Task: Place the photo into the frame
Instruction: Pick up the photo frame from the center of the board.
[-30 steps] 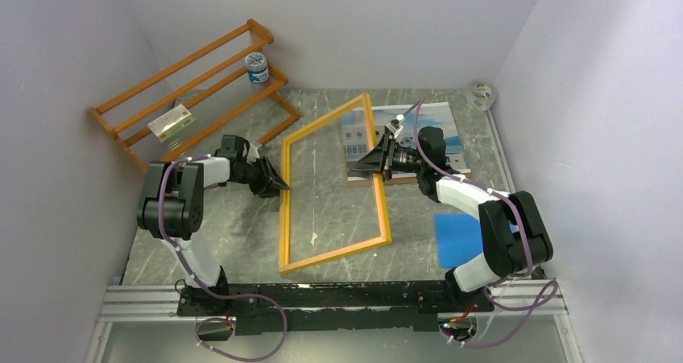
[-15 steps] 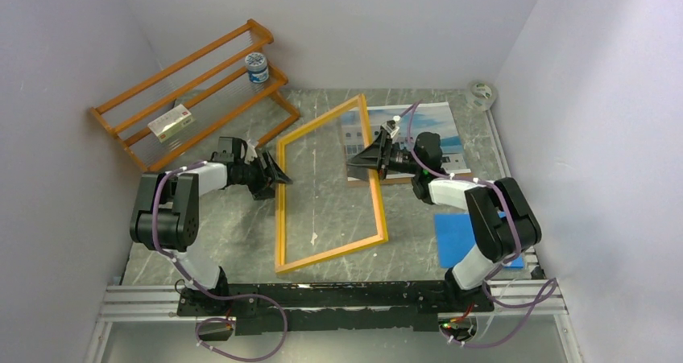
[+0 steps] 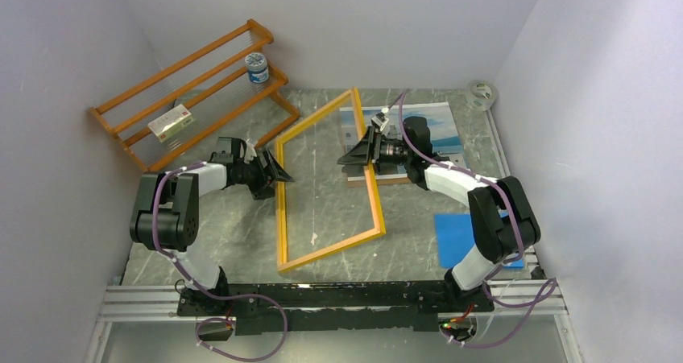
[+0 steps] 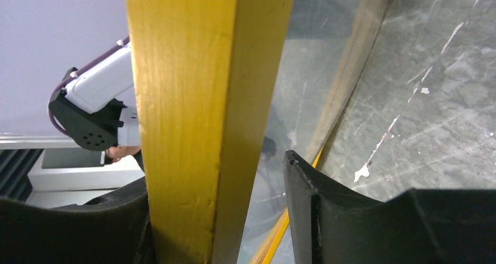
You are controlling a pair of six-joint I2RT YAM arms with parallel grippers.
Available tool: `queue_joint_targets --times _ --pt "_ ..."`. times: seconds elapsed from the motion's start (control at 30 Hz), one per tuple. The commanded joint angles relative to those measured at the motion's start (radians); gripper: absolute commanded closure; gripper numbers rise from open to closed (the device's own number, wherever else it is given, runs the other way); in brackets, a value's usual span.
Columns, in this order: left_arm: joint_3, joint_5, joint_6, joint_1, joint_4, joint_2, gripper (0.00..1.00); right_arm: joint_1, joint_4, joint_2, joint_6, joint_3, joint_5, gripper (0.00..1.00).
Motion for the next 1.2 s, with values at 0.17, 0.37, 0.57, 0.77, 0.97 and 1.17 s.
queue_joint_targets --times 0.17,0.37,0.57,0.77,0.97,1.17 --pt "-0.019 0.046 -0.02 -0.022 0.025 -0.009 0.16 0.033 0.338 0.032 0.163 -0.068 -0.02 0.68" --pt "-0.034 0.047 -0.028 -0.021 0.047 -0.034 0.07 0.032 0.665 0.083 0.391 -0.098 -0.045 0.77" --pt "-0.055 0.011 -0.032 -0.018 0.059 -0.092 0.06 0.032 0.674 0.096 0.403 -0.099 -0.04 0.57" --pt "-0.067 0.018 -0.052 -0.01 0.092 -0.114 0.06 0.032 0.364 0.038 0.197 -0.062 -0.003 0.29" --pt "-0.061 0.019 -0.058 -0.004 0.089 -0.116 0.06 0.031 0.071 -0.028 -0.002 0.005 0.074 0.18" --pt "-0.046 0.021 -0.059 -0.001 0.073 -0.136 0.06 0.032 0.221 -0.039 0.107 -0.009 0.05 0.19"
